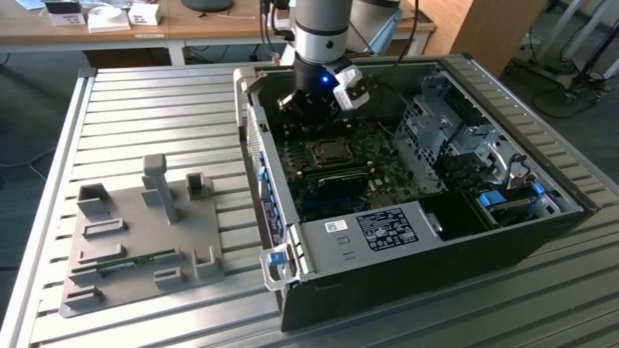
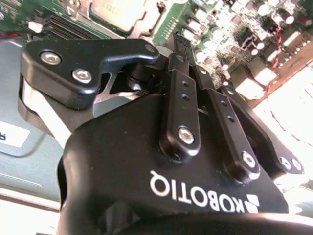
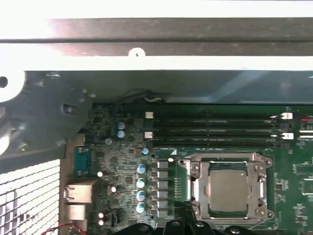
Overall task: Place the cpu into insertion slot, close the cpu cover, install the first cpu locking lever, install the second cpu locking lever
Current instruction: 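Install the first cpu locking lever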
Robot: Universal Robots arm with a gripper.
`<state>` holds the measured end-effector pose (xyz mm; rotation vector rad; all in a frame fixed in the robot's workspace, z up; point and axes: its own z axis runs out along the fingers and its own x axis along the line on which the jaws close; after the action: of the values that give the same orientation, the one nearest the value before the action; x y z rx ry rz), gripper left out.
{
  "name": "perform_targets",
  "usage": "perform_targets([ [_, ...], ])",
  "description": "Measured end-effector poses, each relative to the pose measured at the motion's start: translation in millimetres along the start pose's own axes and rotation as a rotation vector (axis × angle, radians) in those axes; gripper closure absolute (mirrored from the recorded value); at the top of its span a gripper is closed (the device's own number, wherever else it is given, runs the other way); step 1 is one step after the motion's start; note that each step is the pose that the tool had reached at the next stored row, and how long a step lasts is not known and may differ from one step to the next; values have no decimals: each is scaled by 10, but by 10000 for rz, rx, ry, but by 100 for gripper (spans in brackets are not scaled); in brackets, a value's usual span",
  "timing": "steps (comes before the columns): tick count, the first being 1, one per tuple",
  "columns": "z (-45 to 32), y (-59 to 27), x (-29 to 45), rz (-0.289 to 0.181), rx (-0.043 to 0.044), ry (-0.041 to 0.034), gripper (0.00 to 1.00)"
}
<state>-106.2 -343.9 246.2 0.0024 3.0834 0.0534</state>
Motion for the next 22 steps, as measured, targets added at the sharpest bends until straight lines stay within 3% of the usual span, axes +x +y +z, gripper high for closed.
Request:
perform_targets([
  [6, -10, -1, 17, -1, 3, 0, 89],
  [16, -202, 7, 6, 0, 0, -2, 89],
  [22, -207, 7, 24, -1, 1, -4, 89],
])
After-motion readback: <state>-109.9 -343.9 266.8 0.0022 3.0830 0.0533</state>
